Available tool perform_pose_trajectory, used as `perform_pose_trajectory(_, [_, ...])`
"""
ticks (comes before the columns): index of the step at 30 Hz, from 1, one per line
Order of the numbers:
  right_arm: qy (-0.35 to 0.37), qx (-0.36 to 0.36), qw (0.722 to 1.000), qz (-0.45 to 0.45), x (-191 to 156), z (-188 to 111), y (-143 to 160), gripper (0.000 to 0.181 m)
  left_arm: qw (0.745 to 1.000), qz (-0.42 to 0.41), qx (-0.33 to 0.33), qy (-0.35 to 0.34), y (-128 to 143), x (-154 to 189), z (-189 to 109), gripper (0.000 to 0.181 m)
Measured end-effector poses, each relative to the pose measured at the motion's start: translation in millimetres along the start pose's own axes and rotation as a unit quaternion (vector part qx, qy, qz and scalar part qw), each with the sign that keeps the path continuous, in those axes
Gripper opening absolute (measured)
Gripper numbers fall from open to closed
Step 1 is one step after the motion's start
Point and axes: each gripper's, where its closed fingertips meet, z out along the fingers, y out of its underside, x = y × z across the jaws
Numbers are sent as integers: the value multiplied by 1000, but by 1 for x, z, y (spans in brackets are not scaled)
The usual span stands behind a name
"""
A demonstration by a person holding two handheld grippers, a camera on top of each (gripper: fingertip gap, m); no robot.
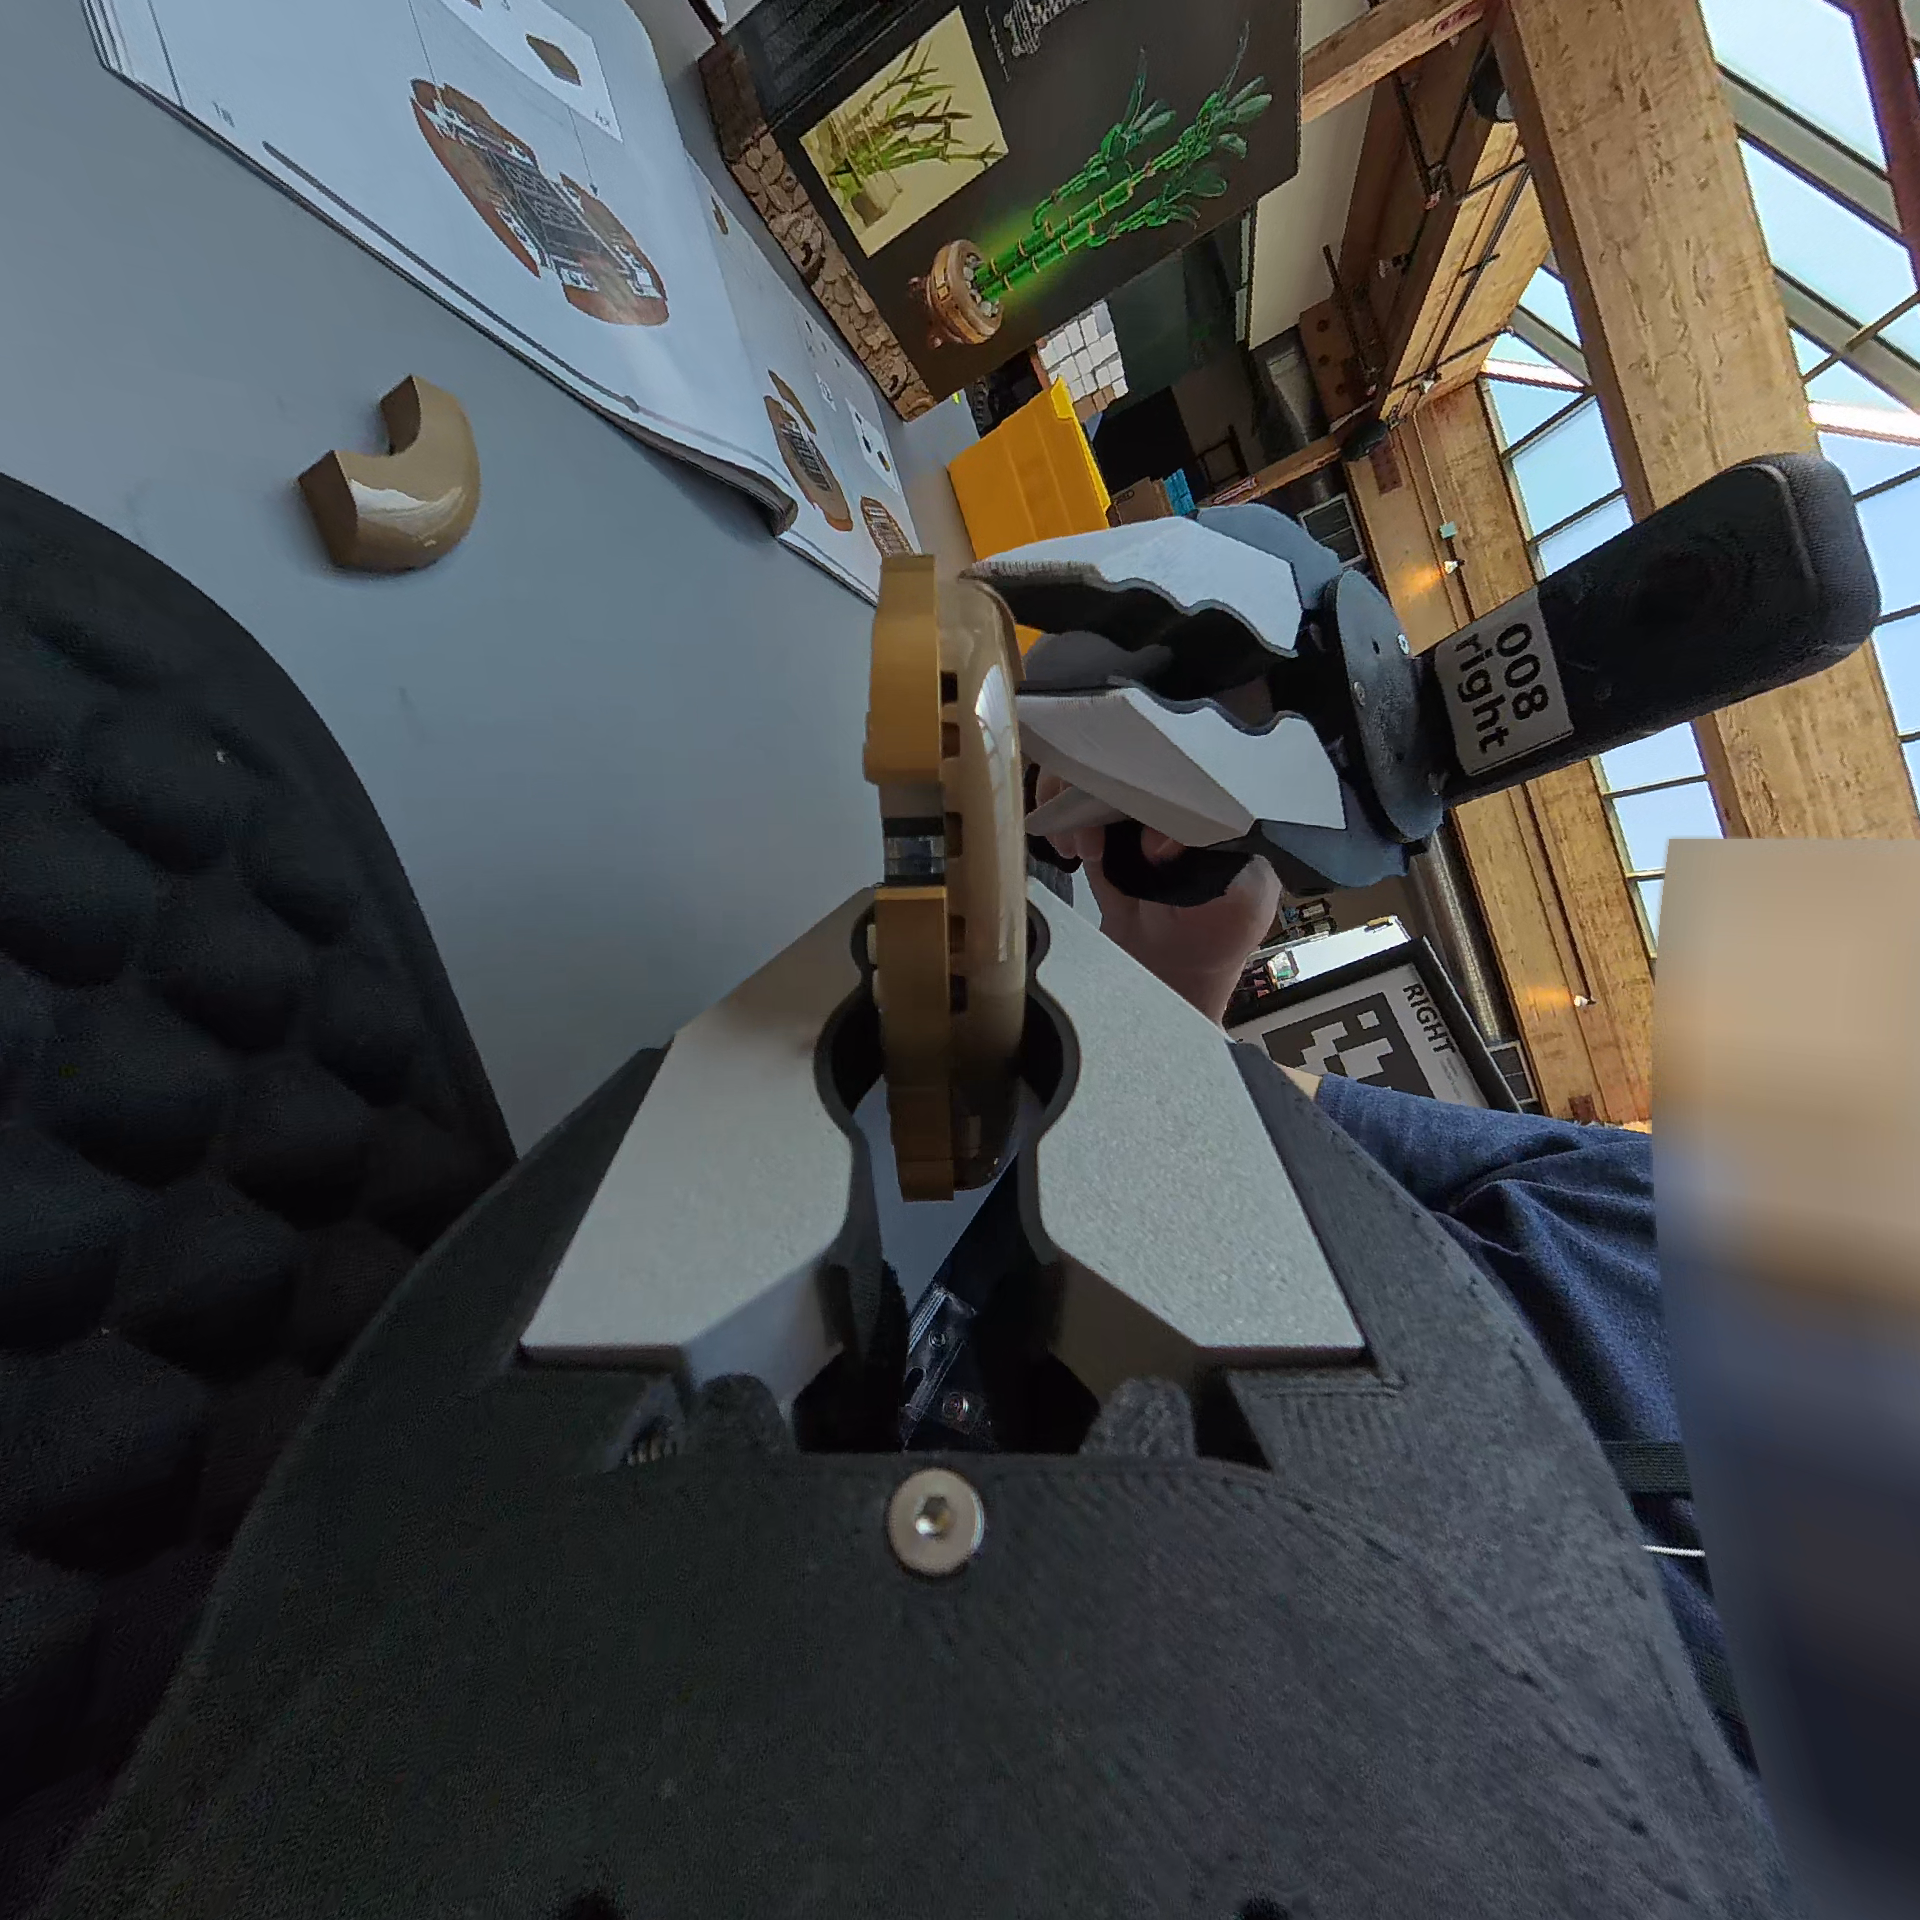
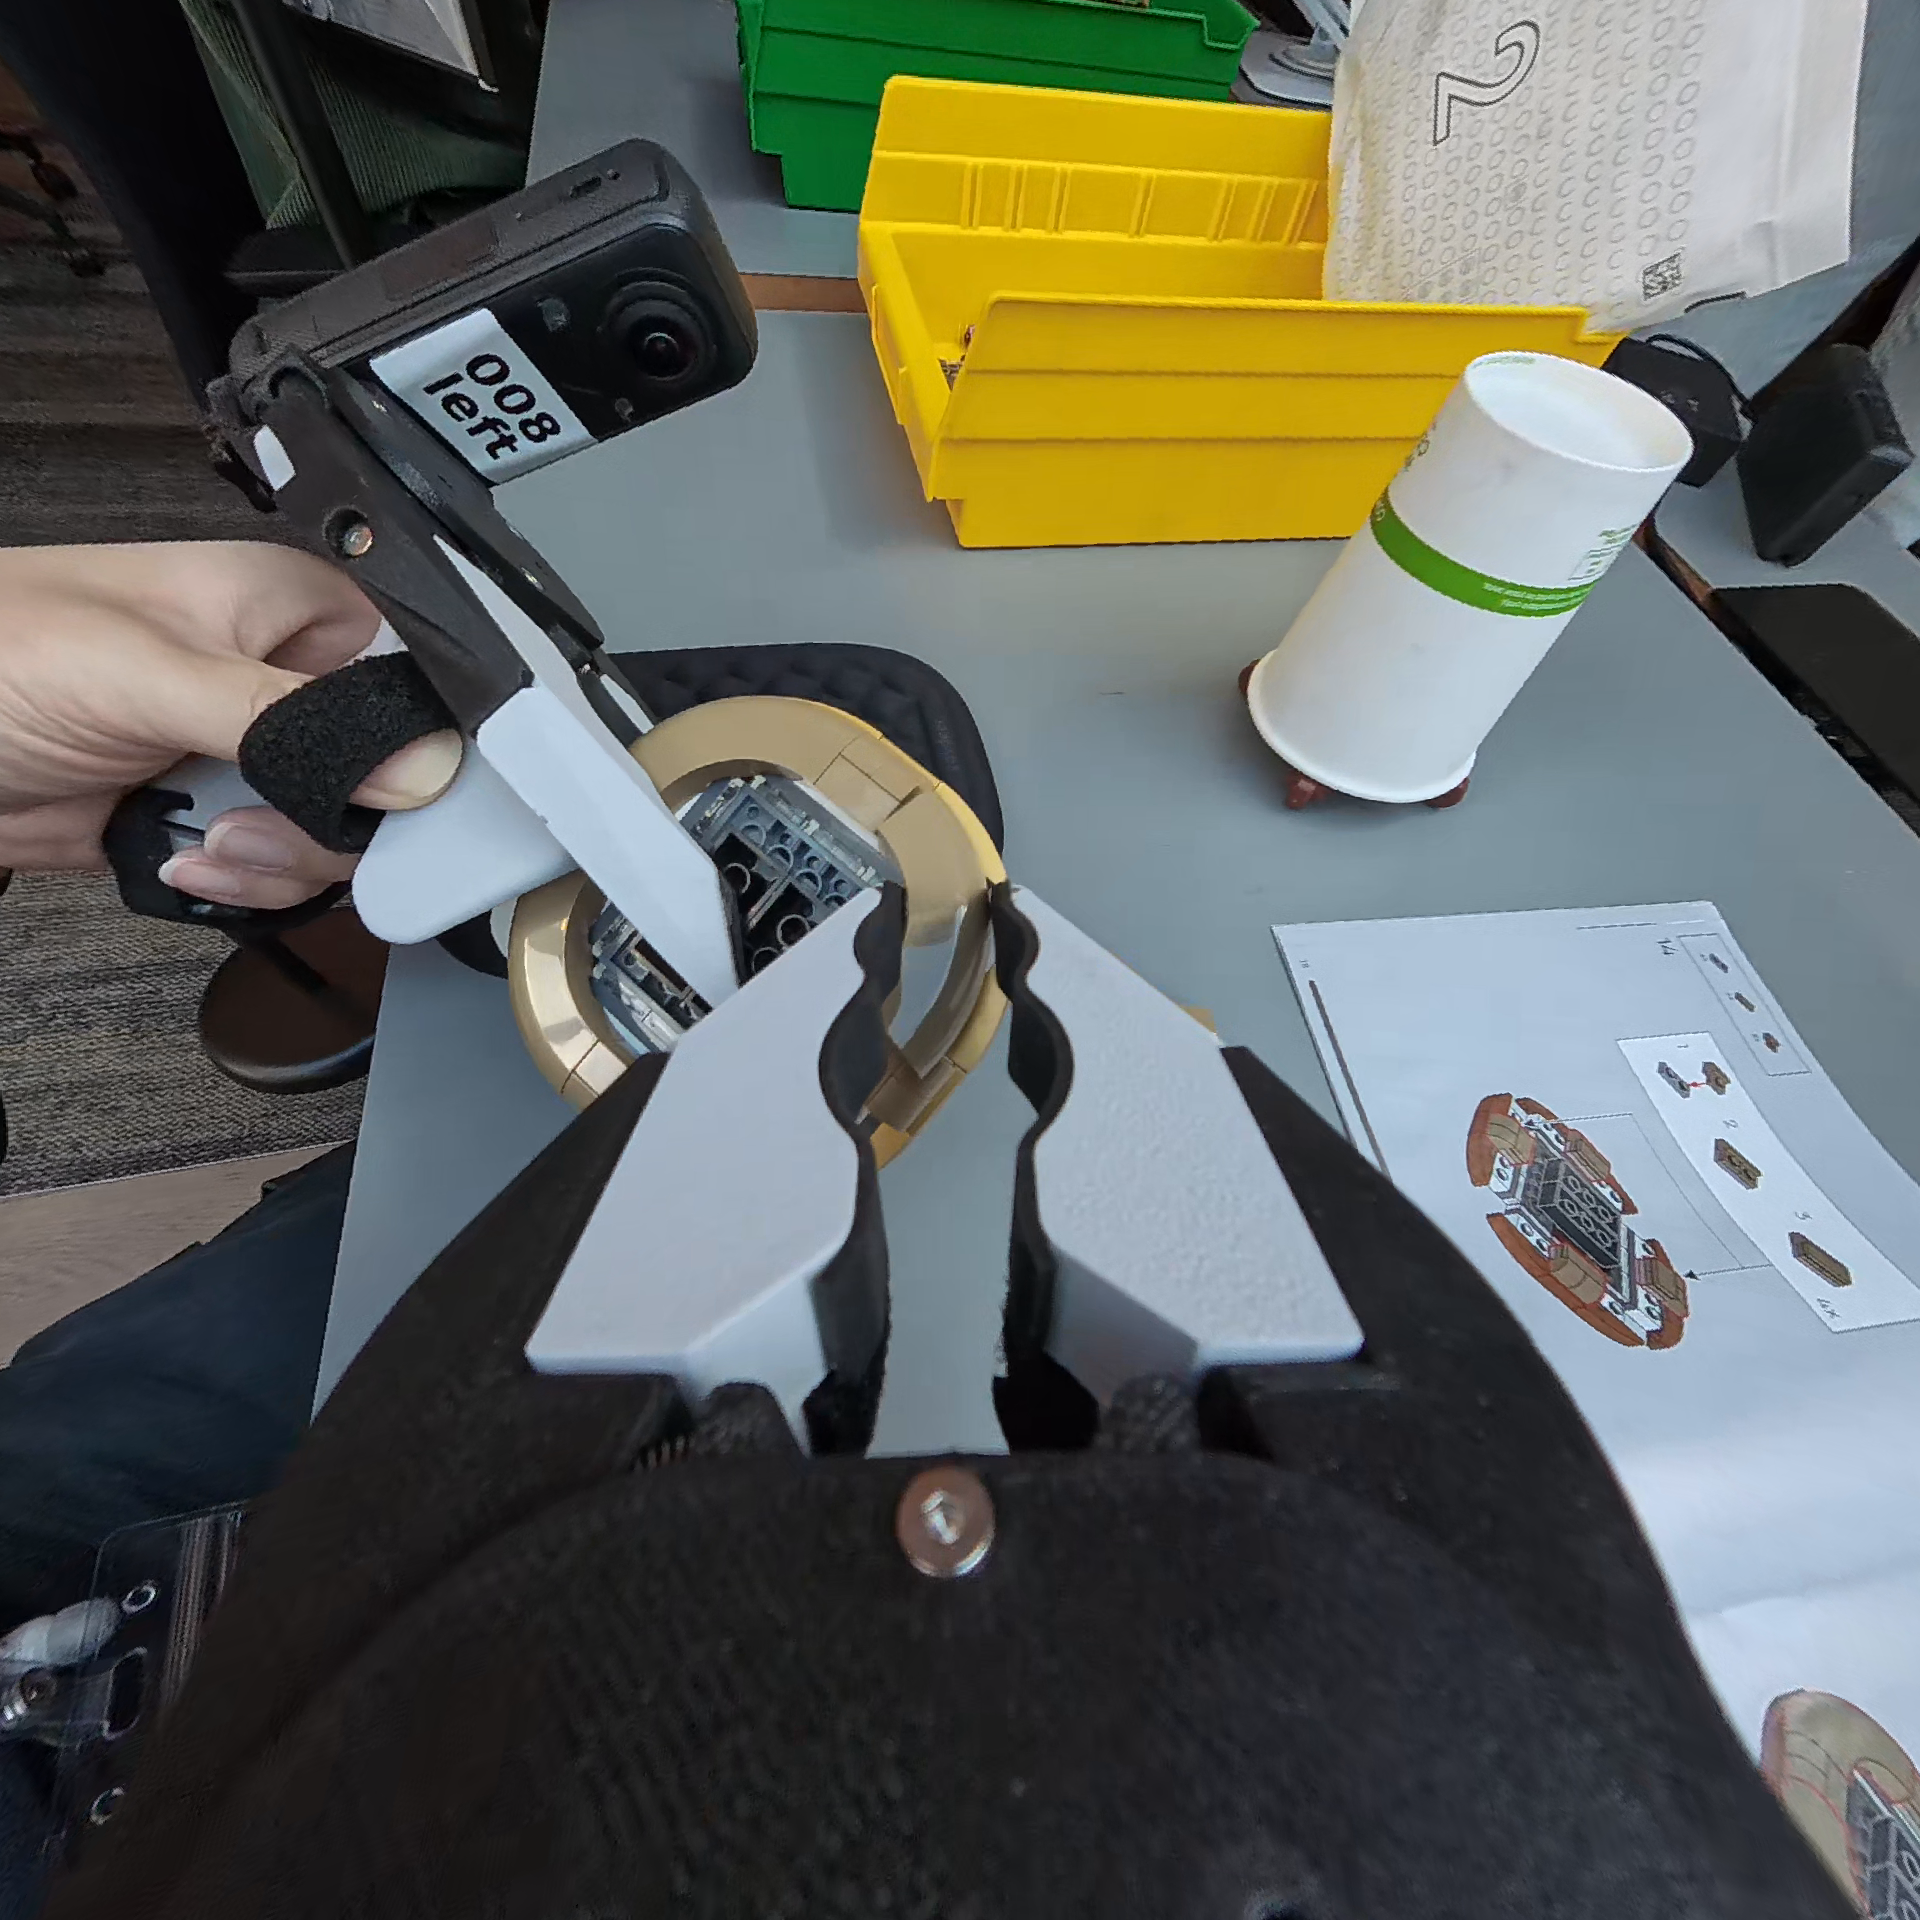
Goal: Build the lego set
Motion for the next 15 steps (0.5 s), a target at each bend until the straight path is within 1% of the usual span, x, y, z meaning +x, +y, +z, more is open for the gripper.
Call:
perform_pose_trajectory(1, [3,0,1000,-2,0,0,0,19,1000,-2,1,7,0,2,0,19])
perform_pose_trajectory(3, [8,2,1000,-5,1,0,0,24,1000,-10,0,20,0,5,0,19])
perform_pose_trajectory(7, [-6,15,1000,2,-2,-2,-3,24,1000,-11,-1,21,1,6,-2,19])
perform_pose_trajectory(11, [-30,34,999,30,-4,-6,-7,29,1000,-11,-2,21,1,6,-2,19])
perform_pose_trajectory(15, [-55,56,995,67,0,-11,-11,29,1000,-12,-3,22,1,5,-1,19])
